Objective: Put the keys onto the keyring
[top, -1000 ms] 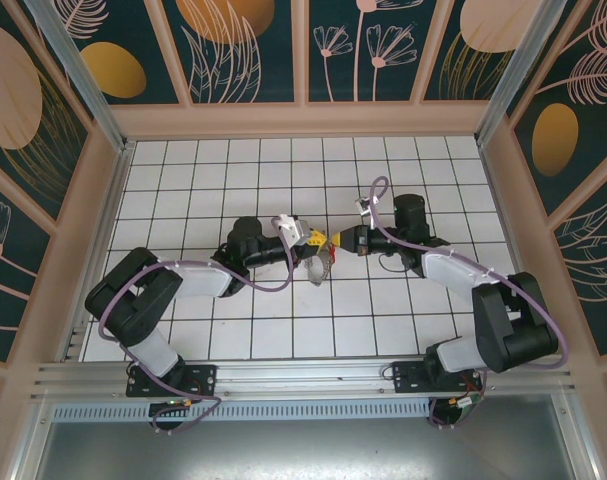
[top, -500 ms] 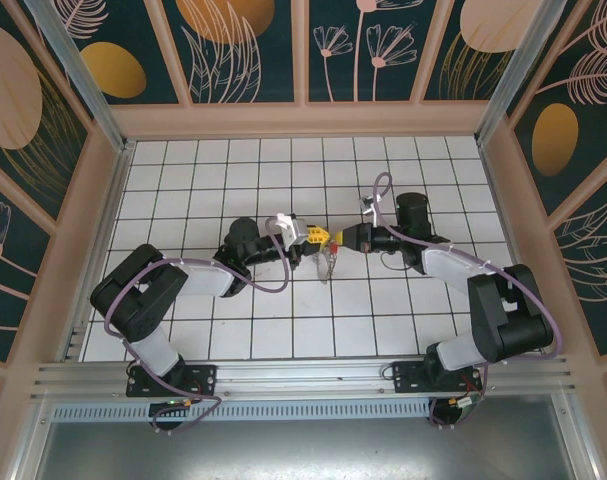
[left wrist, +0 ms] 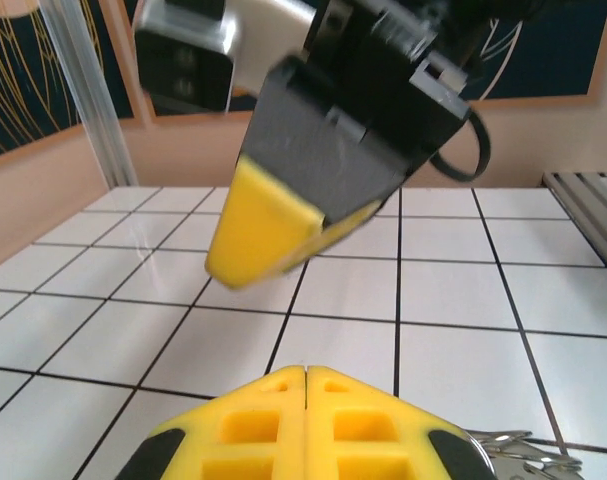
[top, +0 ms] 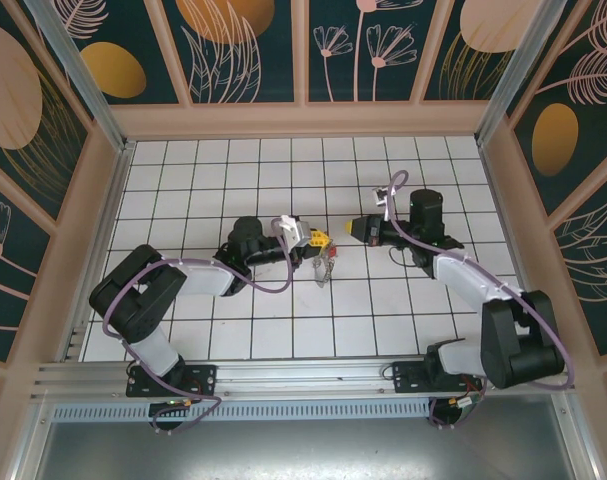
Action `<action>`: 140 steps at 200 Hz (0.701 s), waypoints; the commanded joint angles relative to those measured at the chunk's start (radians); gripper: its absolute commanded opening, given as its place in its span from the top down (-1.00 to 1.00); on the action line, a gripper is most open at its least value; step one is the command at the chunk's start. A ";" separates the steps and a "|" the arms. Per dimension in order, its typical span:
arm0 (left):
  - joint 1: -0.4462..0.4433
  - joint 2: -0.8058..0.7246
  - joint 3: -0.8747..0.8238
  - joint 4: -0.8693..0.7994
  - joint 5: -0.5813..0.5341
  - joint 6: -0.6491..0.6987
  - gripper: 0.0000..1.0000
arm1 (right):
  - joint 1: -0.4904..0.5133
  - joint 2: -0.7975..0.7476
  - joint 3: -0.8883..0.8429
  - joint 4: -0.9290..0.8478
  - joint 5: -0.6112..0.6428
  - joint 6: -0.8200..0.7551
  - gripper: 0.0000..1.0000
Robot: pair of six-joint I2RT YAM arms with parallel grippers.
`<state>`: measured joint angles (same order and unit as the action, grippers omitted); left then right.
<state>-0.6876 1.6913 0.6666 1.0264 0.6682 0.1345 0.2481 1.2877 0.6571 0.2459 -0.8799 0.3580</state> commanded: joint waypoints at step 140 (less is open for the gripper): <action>-0.004 -0.015 0.073 0.048 0.148 -0.048 1.00 | 0.160 -0.064 -0.154 0.181 0.008 -0.440 0.83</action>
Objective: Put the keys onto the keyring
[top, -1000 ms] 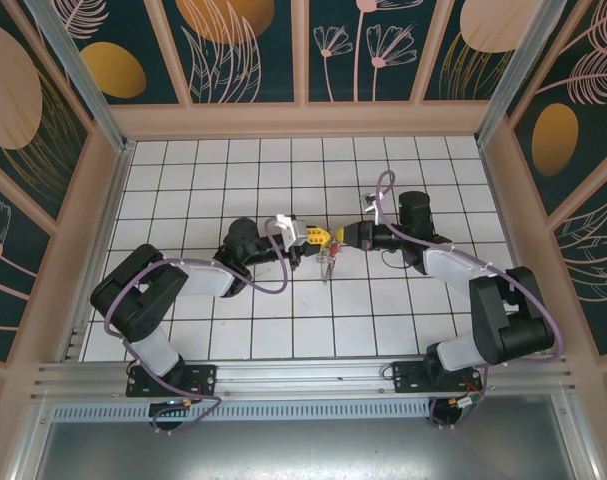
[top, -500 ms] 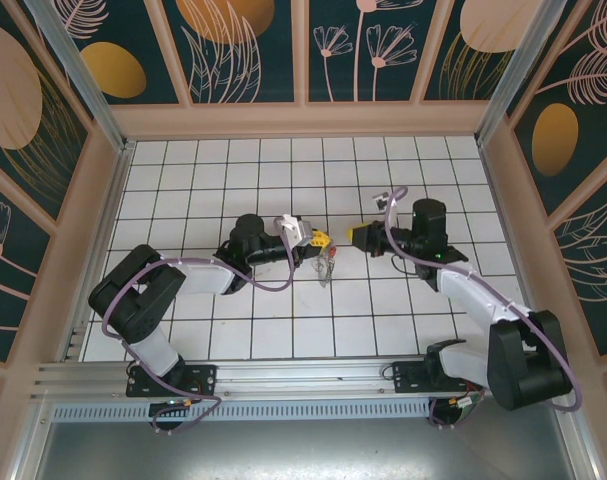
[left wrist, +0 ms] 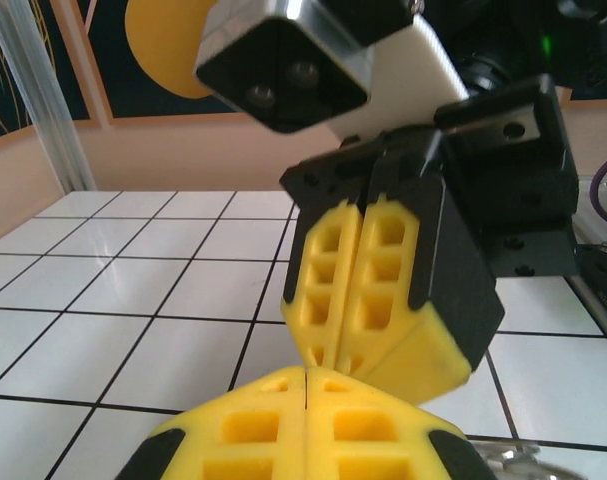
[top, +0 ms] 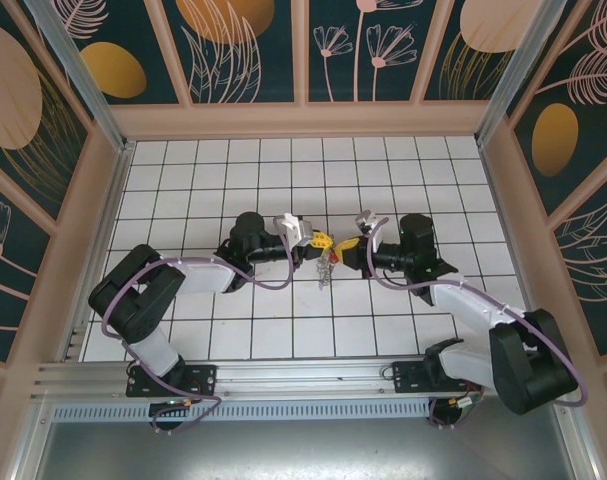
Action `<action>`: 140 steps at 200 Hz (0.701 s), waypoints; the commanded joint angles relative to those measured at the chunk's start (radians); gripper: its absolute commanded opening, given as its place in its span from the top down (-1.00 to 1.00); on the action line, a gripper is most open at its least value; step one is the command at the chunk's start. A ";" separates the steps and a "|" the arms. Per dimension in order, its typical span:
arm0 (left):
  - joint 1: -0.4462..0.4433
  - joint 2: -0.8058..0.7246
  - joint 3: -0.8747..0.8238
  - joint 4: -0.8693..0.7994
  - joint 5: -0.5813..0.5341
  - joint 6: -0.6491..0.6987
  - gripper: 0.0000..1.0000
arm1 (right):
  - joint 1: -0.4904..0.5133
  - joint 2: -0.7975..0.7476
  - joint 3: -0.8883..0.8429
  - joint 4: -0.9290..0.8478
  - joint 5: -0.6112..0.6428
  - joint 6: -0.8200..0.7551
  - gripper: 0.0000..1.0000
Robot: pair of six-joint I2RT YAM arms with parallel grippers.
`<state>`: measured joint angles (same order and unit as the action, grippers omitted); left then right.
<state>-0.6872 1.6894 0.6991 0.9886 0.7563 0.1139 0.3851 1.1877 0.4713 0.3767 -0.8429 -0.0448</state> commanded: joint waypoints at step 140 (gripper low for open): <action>-0.006 -0.023 0.035 -0.008 0.012 0.018 1.00 | -0.006 -0.169 -0.074 0.020 0.253 -0.039 0.70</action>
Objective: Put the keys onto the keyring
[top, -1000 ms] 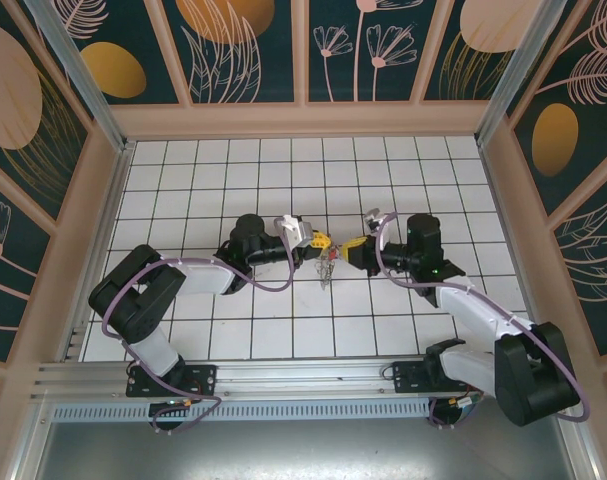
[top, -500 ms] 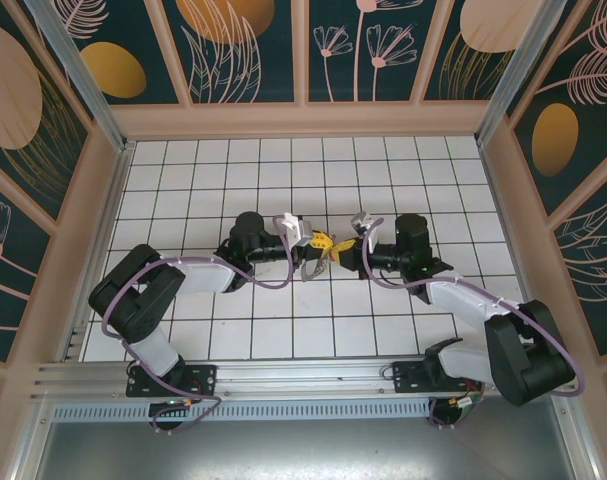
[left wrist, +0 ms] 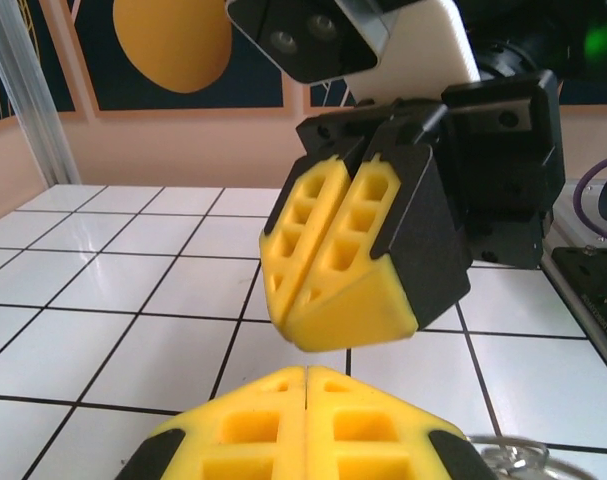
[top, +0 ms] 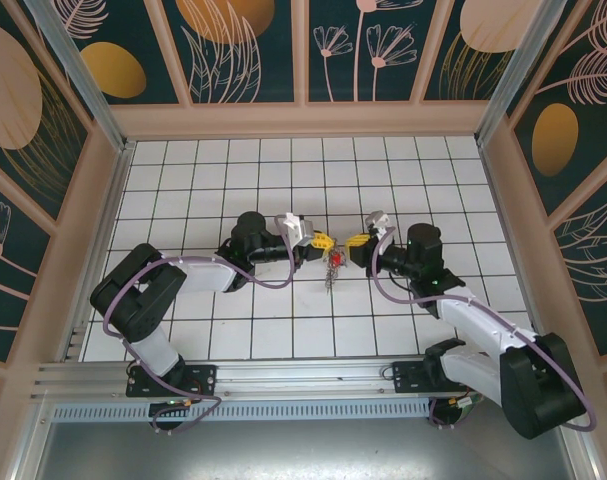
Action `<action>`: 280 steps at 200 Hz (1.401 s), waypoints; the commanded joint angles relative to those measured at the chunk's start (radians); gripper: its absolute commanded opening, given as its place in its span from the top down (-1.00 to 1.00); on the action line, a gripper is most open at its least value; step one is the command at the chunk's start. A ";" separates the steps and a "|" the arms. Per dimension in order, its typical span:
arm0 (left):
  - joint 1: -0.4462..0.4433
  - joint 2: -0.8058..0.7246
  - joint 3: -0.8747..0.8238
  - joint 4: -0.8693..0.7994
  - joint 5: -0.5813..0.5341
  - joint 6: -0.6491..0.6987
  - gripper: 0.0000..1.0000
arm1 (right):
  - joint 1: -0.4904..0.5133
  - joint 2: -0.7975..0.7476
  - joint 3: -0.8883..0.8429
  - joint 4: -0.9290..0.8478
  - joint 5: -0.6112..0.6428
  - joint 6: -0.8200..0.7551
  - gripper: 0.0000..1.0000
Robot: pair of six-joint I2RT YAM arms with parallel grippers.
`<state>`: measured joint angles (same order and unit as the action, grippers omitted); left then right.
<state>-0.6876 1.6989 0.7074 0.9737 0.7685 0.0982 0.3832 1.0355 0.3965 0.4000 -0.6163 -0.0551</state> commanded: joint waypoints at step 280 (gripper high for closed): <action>-0.004 -0.061 0.047 -0.126 -0.028 0.101 1.00 | 0.044 -0.002 0.020 0.020 0.126 -0.049 0.67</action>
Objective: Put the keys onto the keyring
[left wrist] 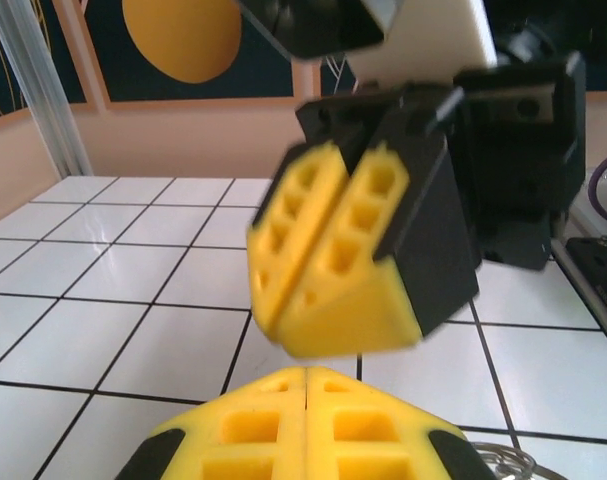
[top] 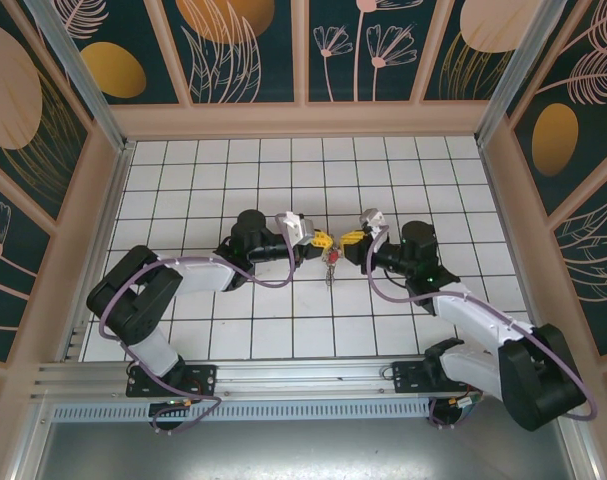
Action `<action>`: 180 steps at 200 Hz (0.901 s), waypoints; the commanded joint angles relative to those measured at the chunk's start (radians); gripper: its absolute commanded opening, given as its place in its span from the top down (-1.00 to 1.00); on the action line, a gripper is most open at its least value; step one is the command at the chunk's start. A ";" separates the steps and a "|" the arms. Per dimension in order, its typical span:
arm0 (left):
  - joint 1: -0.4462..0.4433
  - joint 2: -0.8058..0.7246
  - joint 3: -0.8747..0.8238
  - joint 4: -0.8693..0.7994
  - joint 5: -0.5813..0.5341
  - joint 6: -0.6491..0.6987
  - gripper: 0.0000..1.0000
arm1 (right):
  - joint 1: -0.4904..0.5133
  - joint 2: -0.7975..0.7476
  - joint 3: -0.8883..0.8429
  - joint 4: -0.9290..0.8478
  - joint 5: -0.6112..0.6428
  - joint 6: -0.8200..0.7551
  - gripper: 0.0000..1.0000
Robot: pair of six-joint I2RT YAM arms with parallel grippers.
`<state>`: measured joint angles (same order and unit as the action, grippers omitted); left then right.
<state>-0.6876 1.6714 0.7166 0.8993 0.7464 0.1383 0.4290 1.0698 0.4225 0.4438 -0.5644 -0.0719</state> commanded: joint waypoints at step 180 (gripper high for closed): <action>-0.001 -0.097 0.230 -0.690 -0.184 0.432 1.00 | -0.019 -0.037 0.009 -0.044 0.303 0.079 0.44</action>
<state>-0.6884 1.6272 0.8829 0.4103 0.6376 0.4206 0.4240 1.0439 0.4225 0.3992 -0.3180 -0.0277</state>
